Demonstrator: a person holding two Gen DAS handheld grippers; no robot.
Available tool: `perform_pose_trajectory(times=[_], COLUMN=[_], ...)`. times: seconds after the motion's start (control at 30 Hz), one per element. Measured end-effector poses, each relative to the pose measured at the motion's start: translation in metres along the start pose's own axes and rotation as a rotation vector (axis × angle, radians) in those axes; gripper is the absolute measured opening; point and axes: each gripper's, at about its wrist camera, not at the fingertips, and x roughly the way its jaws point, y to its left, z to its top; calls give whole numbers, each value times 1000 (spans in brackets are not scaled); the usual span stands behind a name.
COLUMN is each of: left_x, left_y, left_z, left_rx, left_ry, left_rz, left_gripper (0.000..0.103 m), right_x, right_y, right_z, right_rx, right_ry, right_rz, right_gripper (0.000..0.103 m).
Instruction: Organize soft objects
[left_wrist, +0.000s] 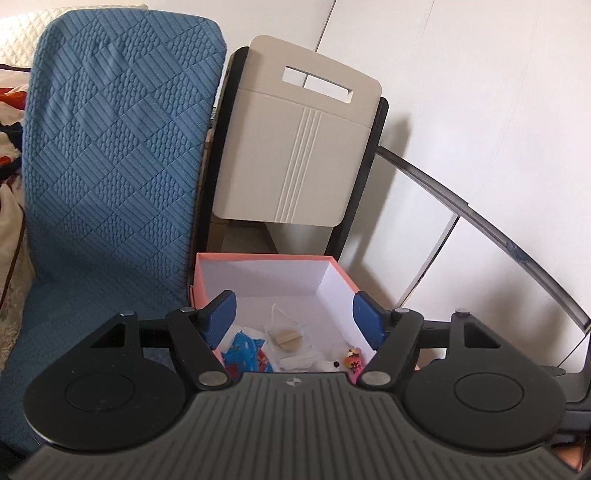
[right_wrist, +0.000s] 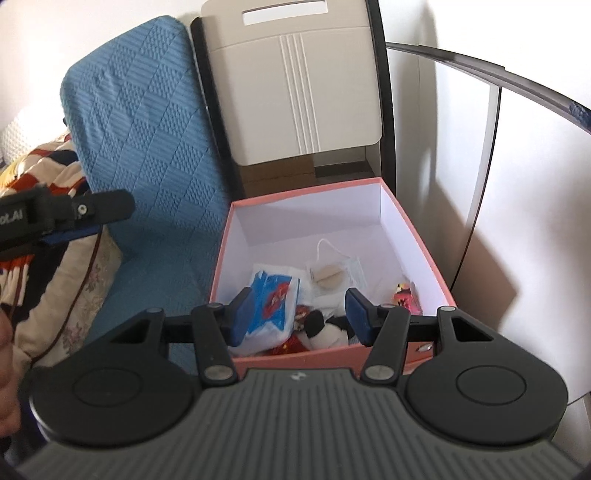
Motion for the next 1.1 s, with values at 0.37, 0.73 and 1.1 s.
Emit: perform_pose_trajectory(times=[0.37,0.73,1.1], left_x=[-15,-18,-21], left_y=[9,14,12], left_z=[-37,-43,-43], left_rx=[19,-2,29], left_ry=[32,29,24], left_rz=[58,62,112], left_gripper=[75,98,103], right_x=[-9,-14,-15], right_y=[11,7,6], right_z=[-33,-42,-44], right_rx=[14,3,13], right_ry=[1,4,-1], right_rz=[-3,-50,-65], right_gripper=[57,74,103])
